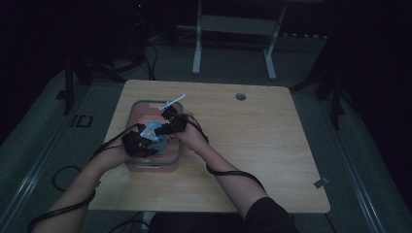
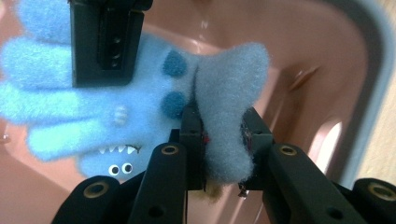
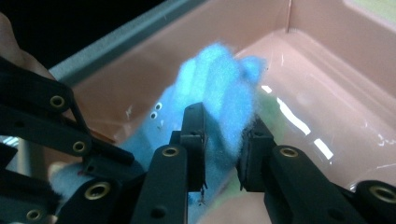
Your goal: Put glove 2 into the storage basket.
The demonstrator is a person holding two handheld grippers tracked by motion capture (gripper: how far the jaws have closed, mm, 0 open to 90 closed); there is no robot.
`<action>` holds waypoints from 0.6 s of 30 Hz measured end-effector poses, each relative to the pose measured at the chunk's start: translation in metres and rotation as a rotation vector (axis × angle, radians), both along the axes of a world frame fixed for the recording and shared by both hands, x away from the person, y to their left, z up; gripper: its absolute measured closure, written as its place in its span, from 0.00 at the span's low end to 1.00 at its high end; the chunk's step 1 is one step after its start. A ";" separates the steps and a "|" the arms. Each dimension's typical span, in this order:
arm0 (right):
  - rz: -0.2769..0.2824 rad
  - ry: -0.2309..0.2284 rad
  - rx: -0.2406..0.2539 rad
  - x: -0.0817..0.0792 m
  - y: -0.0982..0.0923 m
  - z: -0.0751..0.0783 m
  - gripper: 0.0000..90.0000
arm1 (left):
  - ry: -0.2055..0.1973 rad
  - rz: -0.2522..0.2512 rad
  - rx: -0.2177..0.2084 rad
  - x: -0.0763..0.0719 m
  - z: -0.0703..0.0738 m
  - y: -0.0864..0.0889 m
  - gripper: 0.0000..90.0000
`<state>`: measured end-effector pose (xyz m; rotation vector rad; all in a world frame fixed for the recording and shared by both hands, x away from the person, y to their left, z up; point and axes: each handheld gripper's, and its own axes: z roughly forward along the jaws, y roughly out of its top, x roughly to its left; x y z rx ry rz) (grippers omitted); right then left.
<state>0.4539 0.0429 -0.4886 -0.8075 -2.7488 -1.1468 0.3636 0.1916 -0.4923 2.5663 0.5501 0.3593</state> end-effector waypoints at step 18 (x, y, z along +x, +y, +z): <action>0.017 -0.068 0.015 -0.001 -0.022 0.014 0.48 | 0.009 0.075 -0.018 0.005 -0.004 0.002 0.39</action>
